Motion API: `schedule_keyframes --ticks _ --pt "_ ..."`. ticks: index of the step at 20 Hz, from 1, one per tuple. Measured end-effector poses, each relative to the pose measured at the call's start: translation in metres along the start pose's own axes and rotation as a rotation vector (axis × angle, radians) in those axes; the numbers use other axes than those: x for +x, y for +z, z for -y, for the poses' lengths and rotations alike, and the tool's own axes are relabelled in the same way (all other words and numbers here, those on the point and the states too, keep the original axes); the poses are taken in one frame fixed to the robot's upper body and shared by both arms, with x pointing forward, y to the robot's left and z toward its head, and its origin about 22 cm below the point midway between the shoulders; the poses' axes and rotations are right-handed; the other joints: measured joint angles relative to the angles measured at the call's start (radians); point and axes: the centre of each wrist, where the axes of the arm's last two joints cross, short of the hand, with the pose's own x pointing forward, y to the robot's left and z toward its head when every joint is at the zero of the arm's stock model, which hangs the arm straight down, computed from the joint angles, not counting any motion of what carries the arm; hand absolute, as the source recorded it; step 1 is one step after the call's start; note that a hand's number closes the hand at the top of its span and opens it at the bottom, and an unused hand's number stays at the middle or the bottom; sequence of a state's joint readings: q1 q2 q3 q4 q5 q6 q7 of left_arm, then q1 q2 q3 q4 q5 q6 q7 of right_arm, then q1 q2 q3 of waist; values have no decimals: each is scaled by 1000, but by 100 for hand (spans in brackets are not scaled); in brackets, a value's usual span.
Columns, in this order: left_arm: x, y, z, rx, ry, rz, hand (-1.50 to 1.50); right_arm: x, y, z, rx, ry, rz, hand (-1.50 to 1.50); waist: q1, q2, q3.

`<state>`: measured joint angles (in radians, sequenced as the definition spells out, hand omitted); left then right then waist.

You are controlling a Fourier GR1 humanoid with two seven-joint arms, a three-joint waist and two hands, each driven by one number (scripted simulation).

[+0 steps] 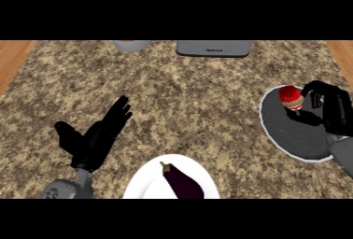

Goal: Pick the cupcake from the plate and place it in the pan

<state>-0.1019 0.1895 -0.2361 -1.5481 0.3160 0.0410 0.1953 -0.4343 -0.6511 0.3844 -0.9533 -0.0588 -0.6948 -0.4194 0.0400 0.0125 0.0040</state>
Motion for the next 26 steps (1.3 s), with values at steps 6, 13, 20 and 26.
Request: schedule_keyframes --ticks 6,13,20,26 --pt "-1 -3 3 -18 -9 1 0 -39 -4 -4 129 107 -107 -150 18 7 -1" --pt "-1 -6 0 -17 -10 4 0 -50 -12 -16 249 36 -154 -150 20 11 1" --pt "-2 -1 3 -12 -5 4 0 -56 -19 -7 158 -304 -155 -150 12 9 2" --pt "-4 1 1 -11 1 0 0 -81 -13 29 197 -502 -233 -150 8 8 1"
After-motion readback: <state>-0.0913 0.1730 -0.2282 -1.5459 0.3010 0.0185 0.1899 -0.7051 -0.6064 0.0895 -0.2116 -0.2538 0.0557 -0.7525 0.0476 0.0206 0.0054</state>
